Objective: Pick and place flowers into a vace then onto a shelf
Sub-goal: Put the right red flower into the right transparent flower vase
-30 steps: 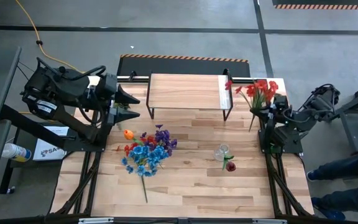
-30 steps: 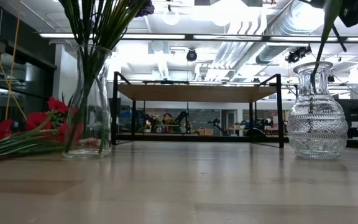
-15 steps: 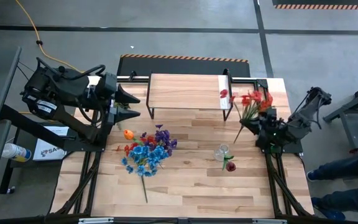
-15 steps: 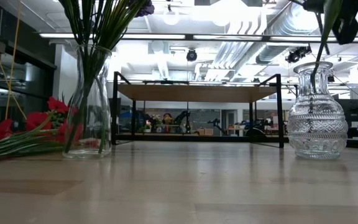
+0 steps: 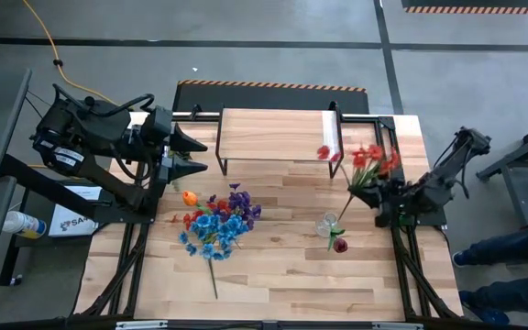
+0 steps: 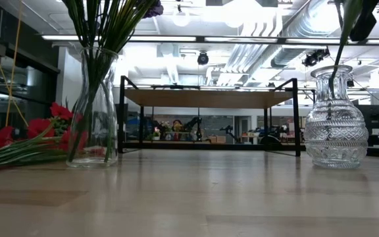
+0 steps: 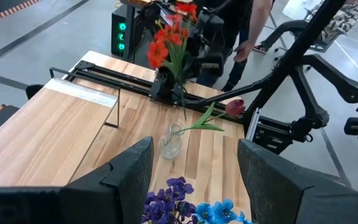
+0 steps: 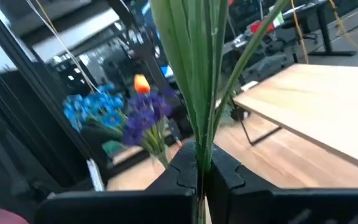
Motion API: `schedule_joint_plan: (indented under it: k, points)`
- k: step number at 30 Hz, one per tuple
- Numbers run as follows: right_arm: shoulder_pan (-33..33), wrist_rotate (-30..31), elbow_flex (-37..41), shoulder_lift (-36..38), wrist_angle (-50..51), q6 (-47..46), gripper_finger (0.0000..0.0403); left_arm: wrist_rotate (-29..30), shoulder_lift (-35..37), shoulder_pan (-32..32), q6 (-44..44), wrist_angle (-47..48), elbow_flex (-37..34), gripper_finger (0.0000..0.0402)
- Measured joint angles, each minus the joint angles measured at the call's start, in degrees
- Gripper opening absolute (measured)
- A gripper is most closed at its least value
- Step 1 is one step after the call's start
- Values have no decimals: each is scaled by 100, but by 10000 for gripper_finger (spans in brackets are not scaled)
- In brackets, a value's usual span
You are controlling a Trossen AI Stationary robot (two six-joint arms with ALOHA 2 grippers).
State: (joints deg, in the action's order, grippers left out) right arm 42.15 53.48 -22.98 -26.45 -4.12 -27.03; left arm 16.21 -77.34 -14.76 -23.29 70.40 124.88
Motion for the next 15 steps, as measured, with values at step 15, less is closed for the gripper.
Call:
schedule_joint_plan:
  k: [15]
  points:
    - [-7,424,0,-1066,-50,-145,0,-14,0,0,-59,-33,0,266]
